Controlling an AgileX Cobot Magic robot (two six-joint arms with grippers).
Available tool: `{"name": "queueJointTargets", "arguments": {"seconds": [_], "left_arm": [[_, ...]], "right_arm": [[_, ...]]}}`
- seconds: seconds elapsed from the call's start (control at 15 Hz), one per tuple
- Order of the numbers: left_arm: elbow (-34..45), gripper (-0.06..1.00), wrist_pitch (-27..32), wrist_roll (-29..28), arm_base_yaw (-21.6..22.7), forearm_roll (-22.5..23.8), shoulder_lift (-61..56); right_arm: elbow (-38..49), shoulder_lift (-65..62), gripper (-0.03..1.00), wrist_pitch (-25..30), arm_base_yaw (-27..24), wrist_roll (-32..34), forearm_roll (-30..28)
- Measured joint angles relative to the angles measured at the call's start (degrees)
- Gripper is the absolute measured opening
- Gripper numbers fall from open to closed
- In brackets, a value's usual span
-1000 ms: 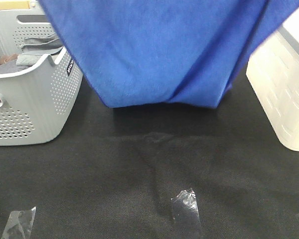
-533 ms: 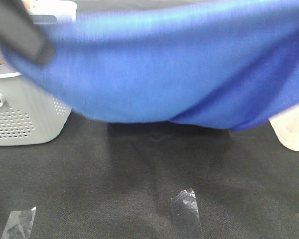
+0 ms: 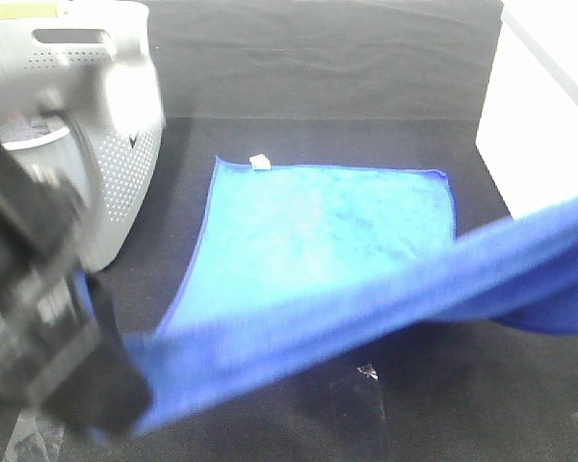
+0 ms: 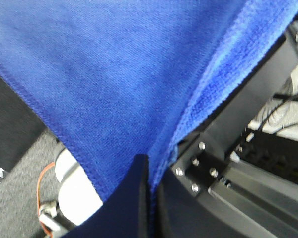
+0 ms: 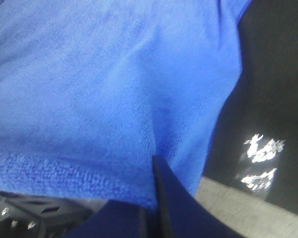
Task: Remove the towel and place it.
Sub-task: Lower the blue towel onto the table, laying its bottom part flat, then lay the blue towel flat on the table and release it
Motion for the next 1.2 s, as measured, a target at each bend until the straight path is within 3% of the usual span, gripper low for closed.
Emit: {"name": "queueJointTargets", "arguments": {"seconds": [0.2, 0.4, 0.6, 0.93, 1.2], "left_arm": [[0.8, 0.0, 0.1, 0.0, -1.7, -0.4, 2.2], [2.8, 0.0, 3.8, 0.7, -1.8, -0.6, 4.0], [7.1, 0.0, 4.0, 0.9, -1.8, -3.6, 4.0], [8.1, 0.0, 3.6, 4.4, -1.8, -4.8, 10.7], [8.1, 0.0, 1.4, 7.4, -1.8, -4.9, 18.9]], "right_arm": [[4.4, -0.3, 0.03, -0.1, 0.0, 0.5, 2.8], [10.9, -0.3, 0.03, -0.2, 0.0, 1.1, 5.6], [16.3, -0.3, 0.03, -0.2, 0.0, 1.3, 8.7], [20.7, 0.7, 0.03, -0.1, 0.0, 1.1, 7.4], [20.9, 8.7, 0.03, -0.2, 0.0, -1.0, 6.8]]}}
